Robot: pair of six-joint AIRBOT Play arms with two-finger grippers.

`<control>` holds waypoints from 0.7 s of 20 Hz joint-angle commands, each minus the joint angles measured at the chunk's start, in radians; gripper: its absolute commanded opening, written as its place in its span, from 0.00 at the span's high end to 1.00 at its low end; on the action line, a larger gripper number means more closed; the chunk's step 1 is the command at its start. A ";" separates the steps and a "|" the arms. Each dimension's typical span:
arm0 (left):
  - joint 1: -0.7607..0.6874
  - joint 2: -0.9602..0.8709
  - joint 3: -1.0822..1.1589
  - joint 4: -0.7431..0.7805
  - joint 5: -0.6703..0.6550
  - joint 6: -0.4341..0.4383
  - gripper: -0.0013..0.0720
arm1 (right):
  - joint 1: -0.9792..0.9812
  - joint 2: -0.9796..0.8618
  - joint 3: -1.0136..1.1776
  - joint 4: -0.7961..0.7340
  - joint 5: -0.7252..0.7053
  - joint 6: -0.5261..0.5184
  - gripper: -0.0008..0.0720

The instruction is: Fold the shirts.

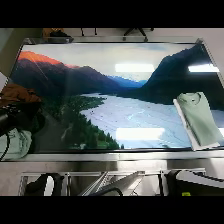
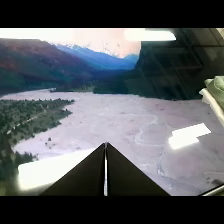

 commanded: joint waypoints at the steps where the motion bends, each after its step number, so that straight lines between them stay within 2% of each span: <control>1: 0.001 0.001 0.000 0.001 -0.051 -0.051 0.97 | 0.244 0.076 -0.061 0.008 -0.085 -0.083 0.95; 4: -0.020 0.040 -0.084 -0.061 -0.123 -0.094 0.97 | 0.638 0.211 -0.326 -0.191 -0.239 -0.096 0.95; 8: -0.154 0.199 -0.349 -0.098 -0.113 -0.147 0.97 | 1.069 0.388 -0.784 -0.244 -0.494 -0.046 0.95; 10: -0.217 0.263 -0.436 -0.094 -0.104 -0.190 0.97 | 1.145 0.413 -0.890 -0.243 -0.584 -0.006 0.95; 14: -0.297 0.312 -0.475 -0.095 -0.062 -0.207 0.96 | 1.157 0.393 -0.906 -0.238 -0.579 -0.006 0.95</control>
